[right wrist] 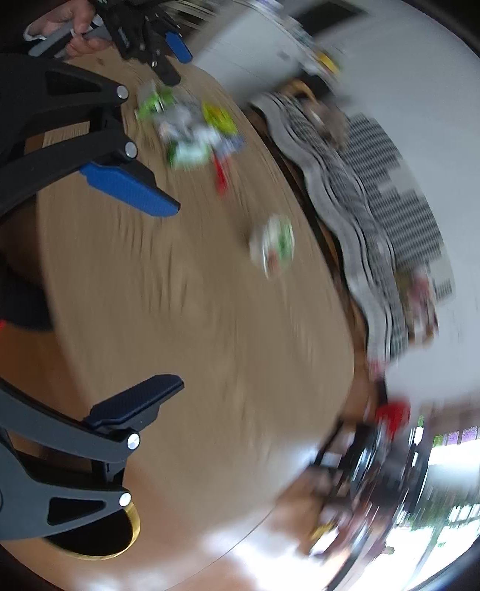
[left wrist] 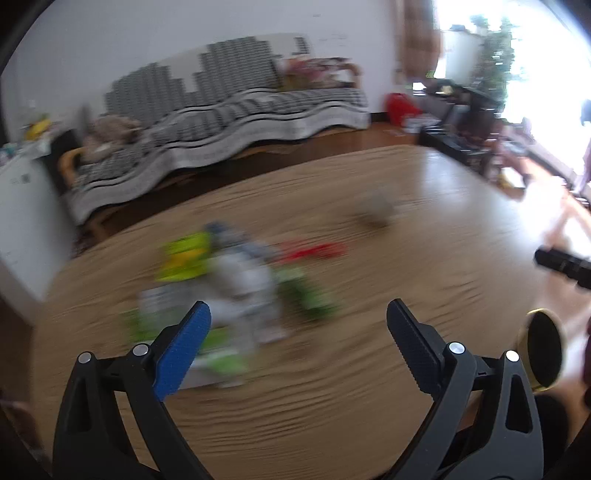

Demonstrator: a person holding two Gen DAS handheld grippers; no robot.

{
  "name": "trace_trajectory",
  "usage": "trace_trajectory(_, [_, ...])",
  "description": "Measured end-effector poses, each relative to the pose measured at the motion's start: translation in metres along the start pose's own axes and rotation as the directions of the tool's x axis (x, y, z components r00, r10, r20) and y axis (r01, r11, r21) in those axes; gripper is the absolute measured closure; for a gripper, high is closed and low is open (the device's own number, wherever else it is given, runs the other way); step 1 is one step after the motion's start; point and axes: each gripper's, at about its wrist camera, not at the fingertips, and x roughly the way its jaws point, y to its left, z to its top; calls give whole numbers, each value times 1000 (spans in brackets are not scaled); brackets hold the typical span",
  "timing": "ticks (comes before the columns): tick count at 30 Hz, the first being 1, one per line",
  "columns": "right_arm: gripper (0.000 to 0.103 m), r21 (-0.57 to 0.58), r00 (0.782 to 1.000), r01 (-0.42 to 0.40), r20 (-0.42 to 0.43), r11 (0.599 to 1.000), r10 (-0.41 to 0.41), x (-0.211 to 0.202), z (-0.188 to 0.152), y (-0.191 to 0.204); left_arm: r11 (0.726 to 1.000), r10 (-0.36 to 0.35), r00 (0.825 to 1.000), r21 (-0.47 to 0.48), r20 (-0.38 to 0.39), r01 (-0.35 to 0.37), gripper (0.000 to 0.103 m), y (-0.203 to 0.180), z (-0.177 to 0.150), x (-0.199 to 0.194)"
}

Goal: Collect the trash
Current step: 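Open both tools over the bin and return to the table, then grasp the white-green snack bag with the left tool while the right tool grasps the green toy truck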

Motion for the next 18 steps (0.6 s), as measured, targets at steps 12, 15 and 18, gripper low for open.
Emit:
trace_trajectory(12, [19, -239, 980, -159, -155, 958, 124, 109, -2, 174, 998, 28, 999, -58, -25, -30, 9, 134, -72, 14])
trace_trajectory(15, [19, -276, 982, -136, -166, 952, 92, 127, -5, 176, 998, -7, 999, -63, -45, 4, 9, 144, -76, 37])
trace_trajectory(18, [19, -288, 978, -133, -192, 948, 79, 144, -9, 182, 999, -17, 998, -33, -56, 15, 9, 149, -79, 55])
